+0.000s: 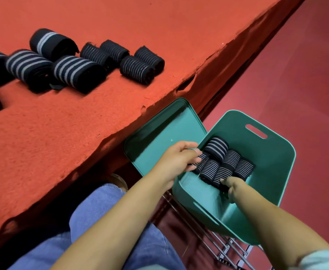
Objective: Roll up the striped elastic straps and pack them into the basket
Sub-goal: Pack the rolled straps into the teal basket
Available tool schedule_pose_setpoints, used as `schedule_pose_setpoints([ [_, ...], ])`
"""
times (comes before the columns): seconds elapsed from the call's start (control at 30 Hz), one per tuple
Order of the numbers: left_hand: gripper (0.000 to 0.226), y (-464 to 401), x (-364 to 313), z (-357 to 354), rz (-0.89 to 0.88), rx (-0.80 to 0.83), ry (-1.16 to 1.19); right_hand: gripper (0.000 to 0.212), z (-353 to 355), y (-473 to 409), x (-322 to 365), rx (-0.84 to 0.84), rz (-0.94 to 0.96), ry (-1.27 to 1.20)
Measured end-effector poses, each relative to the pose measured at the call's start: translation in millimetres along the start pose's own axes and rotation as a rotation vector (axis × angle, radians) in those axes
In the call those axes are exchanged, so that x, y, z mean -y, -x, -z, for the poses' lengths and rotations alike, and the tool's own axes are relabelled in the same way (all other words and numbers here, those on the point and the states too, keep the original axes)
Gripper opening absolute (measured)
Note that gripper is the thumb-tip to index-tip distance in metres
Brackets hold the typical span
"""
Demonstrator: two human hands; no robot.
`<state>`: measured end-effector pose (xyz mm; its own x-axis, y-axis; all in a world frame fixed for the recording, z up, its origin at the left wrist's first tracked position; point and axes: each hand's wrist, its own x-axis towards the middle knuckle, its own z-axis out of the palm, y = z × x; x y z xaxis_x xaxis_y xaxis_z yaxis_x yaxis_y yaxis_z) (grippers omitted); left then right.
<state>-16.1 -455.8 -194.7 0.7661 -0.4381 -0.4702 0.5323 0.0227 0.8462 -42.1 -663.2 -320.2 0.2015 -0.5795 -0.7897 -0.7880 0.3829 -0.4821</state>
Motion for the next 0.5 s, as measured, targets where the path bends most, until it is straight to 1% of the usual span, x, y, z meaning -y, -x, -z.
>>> schedule_pose_setpoints([
  [0.03,0.011,0,0,-1,0.000,0.001,0.002,0.047,1,-2,-2,-0.002,0.015,0.022],
  [0.07,0.011,0,0,-1,-0.001,0.004,0.002,0.037,0,-4,-5,-0.002,0.029,0.040],
  [0.13,0.011,0,0,-1,-0.003,0.010,0.002,0.005,0,-7,-9,0.008,0.033,0.027],
  [0.17,0.011,0,0,-1,-0.003,0.011,0.004,0.007,0,-9,-10,0.005,0.041,0.027],
  [0.2,0.011,0,-1,0,-0.003,0.009,0.007,0.014,1,-6,-9,0.004,0.046,0.040],
  [0.27,0.011,1,-2,1,-0.006,0.001,0.013,0.043,3,-5,-8,-0.012,0.042,0.078],
  [0.3,0.011,1,-2,2,-0.010,-0.002,0.014,0.050,4,-1,-7,-0.009,0.032,0.086],
  [0.37,0.011,3,-4,4,-0.022,-0.007,0.020,0.056,6,9,-4,-0.007,0.036,0.121],
  [0.43,0.012,4,-6,9,-0.036,-0.018,0.026,0.062,6,17,2,-0.094,0.127,0.190],
  [0.5,0.013,6,-11,15,-0.055,-0.042,0.033,0.065,3,32,12,-0.208,0.323,0.354],
])
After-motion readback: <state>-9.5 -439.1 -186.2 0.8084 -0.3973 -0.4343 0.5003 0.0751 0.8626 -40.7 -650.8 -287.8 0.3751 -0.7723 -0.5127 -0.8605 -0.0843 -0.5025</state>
